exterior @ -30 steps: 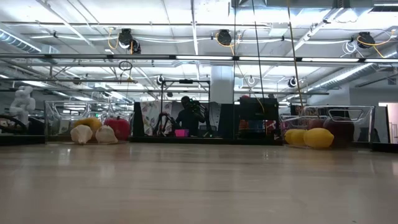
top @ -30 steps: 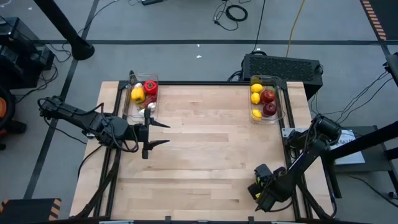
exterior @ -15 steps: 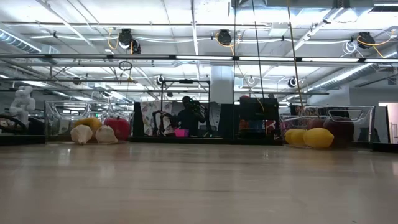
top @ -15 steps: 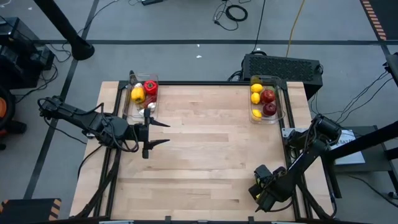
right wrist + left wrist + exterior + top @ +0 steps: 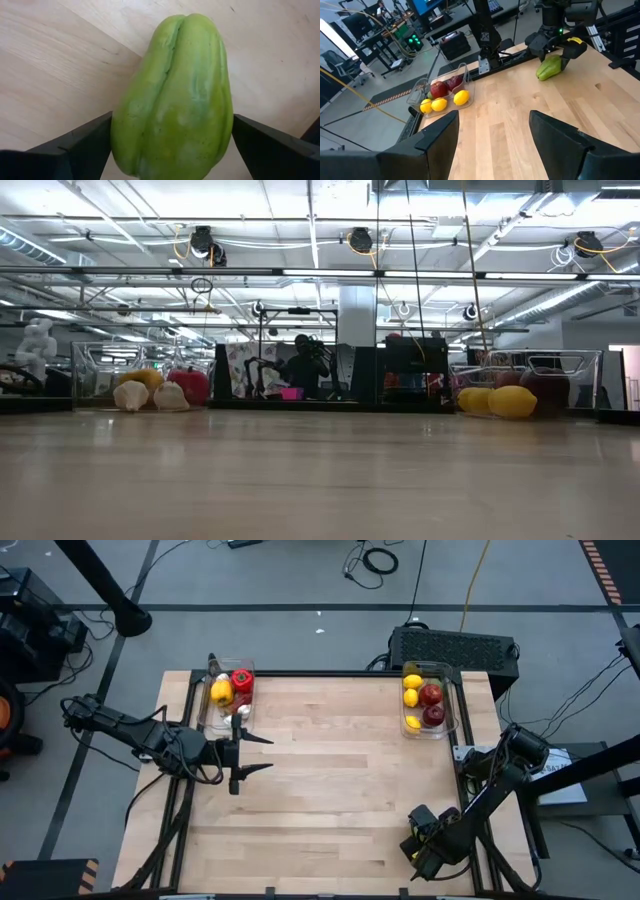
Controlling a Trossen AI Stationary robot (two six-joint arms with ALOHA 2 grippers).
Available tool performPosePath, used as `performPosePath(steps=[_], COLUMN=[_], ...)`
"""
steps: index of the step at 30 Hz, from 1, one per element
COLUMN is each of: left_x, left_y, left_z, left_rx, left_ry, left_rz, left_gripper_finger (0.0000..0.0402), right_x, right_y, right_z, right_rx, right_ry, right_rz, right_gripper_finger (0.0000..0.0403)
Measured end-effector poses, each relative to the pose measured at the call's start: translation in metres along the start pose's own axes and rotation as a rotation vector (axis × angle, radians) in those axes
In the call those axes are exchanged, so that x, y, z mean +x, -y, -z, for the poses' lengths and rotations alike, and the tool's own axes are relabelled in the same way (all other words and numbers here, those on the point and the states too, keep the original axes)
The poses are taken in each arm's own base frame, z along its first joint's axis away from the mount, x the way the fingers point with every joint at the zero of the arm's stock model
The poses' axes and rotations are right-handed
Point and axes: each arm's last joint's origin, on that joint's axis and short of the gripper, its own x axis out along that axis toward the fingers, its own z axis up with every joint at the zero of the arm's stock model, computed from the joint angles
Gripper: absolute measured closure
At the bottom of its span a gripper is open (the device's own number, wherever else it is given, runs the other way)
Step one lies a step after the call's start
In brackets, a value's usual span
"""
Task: Sort produce into baskets
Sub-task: Put the chayote into the left transparent bin
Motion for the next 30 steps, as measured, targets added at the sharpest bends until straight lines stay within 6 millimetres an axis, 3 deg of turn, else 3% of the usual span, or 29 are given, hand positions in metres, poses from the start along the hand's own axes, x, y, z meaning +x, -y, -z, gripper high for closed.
performPosePath(steps=[20,30], left_x=[0.000,0.000], left_y=[-0.001,-0.001], left_z=[-0.002,-0.002], left_rx=[-0.008,-0.007], left_ry=[0.022,0.021], left_rz=[-0.007,-0.006], left_gripper_finger=[0.0153,0.0153], right_x=[0.000,0.000], right_y=[0.000,-0.004], right_z=[-0.001,-0.011], right_rx=[-0.016,-0.036], right_ry=[-0.001,-0.004], right_rz=[-0.001,-0.001], right_gripper_finger=[0.0026,0.0026])
